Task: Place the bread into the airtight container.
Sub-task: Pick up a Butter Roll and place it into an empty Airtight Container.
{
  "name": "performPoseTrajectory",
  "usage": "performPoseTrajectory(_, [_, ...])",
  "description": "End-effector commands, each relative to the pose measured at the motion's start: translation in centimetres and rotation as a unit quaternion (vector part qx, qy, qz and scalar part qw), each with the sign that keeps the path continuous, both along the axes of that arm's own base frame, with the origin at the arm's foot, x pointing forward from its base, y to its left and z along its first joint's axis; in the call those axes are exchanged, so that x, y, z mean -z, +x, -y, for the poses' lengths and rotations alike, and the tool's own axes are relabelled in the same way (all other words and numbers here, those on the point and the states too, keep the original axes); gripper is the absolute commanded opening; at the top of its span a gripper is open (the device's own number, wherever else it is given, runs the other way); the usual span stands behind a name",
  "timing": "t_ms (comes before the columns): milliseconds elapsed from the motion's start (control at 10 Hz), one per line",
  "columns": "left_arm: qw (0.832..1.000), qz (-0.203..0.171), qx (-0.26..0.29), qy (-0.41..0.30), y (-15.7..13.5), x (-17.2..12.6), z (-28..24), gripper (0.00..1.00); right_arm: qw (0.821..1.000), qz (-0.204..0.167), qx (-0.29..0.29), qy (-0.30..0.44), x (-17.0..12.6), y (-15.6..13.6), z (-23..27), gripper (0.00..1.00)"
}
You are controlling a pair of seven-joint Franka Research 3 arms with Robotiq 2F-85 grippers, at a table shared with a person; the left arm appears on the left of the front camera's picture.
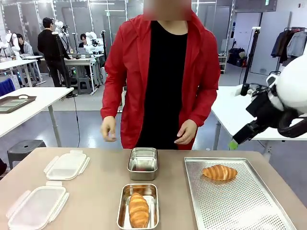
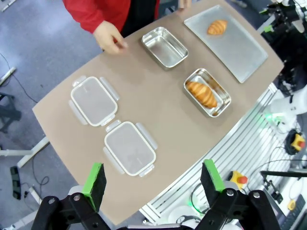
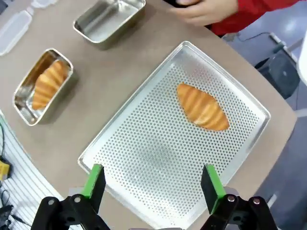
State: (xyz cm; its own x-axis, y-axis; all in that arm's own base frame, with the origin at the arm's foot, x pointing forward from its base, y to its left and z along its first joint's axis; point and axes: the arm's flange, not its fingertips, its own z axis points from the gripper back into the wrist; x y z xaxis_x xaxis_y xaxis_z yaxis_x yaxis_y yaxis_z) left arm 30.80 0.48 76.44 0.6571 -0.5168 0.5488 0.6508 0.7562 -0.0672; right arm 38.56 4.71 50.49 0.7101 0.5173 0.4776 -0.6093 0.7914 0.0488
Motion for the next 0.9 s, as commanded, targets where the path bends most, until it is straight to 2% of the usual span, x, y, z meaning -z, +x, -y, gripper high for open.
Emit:
performPoseTrajectory(0, [1.0,0.004,0.009,0.001,0.0,-0.1,-0.1,1.0,1.0,-0.01,-0.019,0.005,3.4,4.6,-2.6,1.0])
performPoseTrajectory(100, [1.0,0.004,0.009,0.001,0.0,-0.1,-0.1,1.0,0.999,-0.021,-0.024,0.004,4.4,5.9,-3.5,1.0])
performPoseTrajectory(200, [1.0,0.004,0.009,0.001,0.0,-0.1,-0.1,1.0,0.999,-0.025,-0.036,0.014,4.0,5.6,-3.7,1.0])
performPoseTrajectory(300, [1.0,0.004,0.009,0.001,0.0,-0.1,-0.1,1.0,0.999,-0.024,-0.035,0.029,2.1,4.0,-2.2,1.0])
performPoseTrajectory(500, [1.0,0.004,0.009,0.001,0.0,-0.1,-0.1,1.0,0.991,-0.005,-0.019,0.133,-5.1,-2.0,6.1,1.0])
performPoseTrajectory(600, [1.0,0.004,0.009,0.001,0.0,-0.1,-0.1,1.0,0.991,0.013,0.001,0.131,-8.2,-5.2,9.7,1.0])
performPoseTrajectory(800, [1.0,0.004,0.009,0.001,0.0,-0.1,-0.1,1.0,0.989,0.084,0.046,0.117,-13.2,-12.9,14.6,1.0])
